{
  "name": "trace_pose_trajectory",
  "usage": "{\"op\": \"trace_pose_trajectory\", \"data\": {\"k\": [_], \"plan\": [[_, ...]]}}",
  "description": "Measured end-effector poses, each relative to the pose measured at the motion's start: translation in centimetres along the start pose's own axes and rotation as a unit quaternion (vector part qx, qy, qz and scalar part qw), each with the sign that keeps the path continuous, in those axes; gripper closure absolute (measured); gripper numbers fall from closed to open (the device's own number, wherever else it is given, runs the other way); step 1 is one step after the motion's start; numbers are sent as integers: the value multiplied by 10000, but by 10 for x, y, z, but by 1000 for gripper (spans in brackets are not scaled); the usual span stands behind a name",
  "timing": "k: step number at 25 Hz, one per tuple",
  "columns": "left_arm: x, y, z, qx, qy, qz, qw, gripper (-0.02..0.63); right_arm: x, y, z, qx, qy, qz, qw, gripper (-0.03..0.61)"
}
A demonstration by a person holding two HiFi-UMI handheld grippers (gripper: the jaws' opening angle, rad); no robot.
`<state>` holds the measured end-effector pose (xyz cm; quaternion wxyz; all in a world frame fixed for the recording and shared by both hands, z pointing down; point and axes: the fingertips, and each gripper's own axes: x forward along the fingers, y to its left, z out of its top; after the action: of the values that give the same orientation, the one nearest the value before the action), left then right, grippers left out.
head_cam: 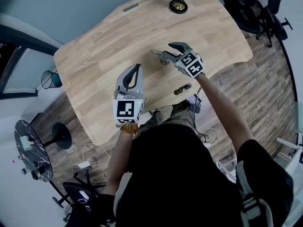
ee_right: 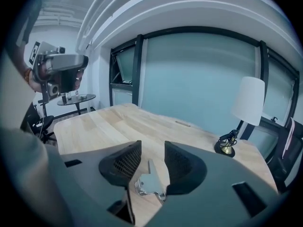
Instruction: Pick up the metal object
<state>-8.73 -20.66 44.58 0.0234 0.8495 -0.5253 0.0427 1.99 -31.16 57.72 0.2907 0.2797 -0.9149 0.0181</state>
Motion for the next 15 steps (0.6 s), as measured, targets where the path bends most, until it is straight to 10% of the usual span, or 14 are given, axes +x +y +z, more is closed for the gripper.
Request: {"op": "trace_pose_trajectory", "data": {"k": [15], "plan": [[22,15,46,250,-441,10,9987,594,-56,-3,126,-183,-1578,-418,9864,508]]}}
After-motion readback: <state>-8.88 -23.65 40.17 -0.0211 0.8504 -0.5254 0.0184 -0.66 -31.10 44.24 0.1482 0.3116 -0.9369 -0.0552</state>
